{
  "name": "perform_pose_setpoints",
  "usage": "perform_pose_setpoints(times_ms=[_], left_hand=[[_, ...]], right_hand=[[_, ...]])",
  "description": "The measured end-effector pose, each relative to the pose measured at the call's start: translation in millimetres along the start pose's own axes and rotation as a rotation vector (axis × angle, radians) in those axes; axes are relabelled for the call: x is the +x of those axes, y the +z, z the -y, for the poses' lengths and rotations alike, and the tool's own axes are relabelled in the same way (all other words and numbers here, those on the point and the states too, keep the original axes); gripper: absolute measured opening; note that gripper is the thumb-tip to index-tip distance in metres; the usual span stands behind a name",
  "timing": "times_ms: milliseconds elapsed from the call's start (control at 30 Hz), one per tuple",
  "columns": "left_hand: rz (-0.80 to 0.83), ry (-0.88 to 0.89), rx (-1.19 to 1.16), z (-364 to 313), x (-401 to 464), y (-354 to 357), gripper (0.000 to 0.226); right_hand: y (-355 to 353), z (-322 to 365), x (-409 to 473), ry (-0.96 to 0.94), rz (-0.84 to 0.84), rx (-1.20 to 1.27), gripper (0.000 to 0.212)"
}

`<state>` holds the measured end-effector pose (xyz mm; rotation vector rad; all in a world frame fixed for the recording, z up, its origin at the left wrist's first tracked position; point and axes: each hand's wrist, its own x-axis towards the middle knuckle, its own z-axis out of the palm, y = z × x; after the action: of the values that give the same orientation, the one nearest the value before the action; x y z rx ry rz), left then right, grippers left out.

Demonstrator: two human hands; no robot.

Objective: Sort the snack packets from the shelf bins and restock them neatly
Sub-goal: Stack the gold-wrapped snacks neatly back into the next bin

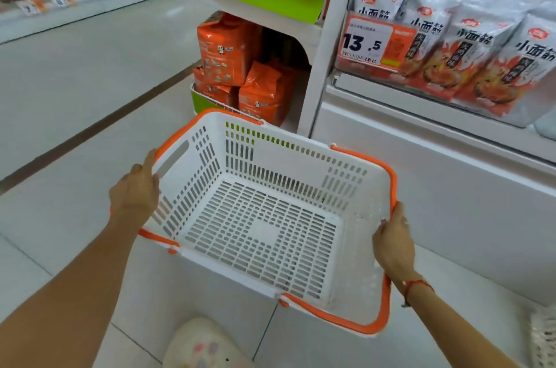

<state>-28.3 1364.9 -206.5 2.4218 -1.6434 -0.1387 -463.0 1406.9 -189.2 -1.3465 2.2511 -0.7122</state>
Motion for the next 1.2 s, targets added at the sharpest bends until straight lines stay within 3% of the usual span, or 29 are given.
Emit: perform_pose_setpoints(times_ms=[233, 333, 400, 533, 633, 767, 867, 1000, 1133, 1200], left_hand=[[0.231, -0.085, 0.033, -6.3, 9.0, -16.7, 0.067], [0.055, -0.063, 0.159, -31.4, 4.2, -32.2, 0.05], [-0.072, -0.038, 0.039, -72.9, -5.6, -47.1, 0.033], [-0.002, 0.117, -0.237, -189.1, -51.4, -69.3, 0.018], [0.016, 0.337, -0.263, -284.0, -117.9, -69.3, 0.017], [0.177, 0.552, -0.359, -392.1, -210.2, -43.4, 0.016], [0.361, 0.69, -0.383, -456.8, -269.2, -11.2, 0.018], [0.596, 0.805, -0.4, -529.0, -337.7, 29.4, 0.027], [0.732, 0.838, -0.365, -581.3, -387.8, 62.7, 0.05], [0.701, 0.861, -0.318, -593.1, -398.5, 73.9, 0.045]], right_hand=[[-11.9, 7.3, -5.2, 0.031, 0.1, -0.035, 0.057], [-9.0, -34.7, 27.3, -0.066, 0.265, -0.024, 0.069], [-30.4, -44.2, 30.0, -0.106, 0.29, -0.082, 0.075], [-123.9, -43.4, -13.1, -0.224, 0.205, -0.348, 0.036], [-180.2, -89.3, -24.7, -0.248, 0.141, -0.425, 0.027], [-248.7, -166.8, -43.3, -0.214, 0.012, -0.353, 0.023], [-286.1, -237.2, -61.7, -0.137, -0.063, -0.321, 0.033], [-301.3, -297.3, -84.7, -0.02, 0.138, -0.433, 0.069], [-298.0, -324.2, -96.9, -0.166, 0.231, -0.542, 0.06], [-293.4, -332.0, -100.5, -0.189, 0.314, -0.503, 0.075]])
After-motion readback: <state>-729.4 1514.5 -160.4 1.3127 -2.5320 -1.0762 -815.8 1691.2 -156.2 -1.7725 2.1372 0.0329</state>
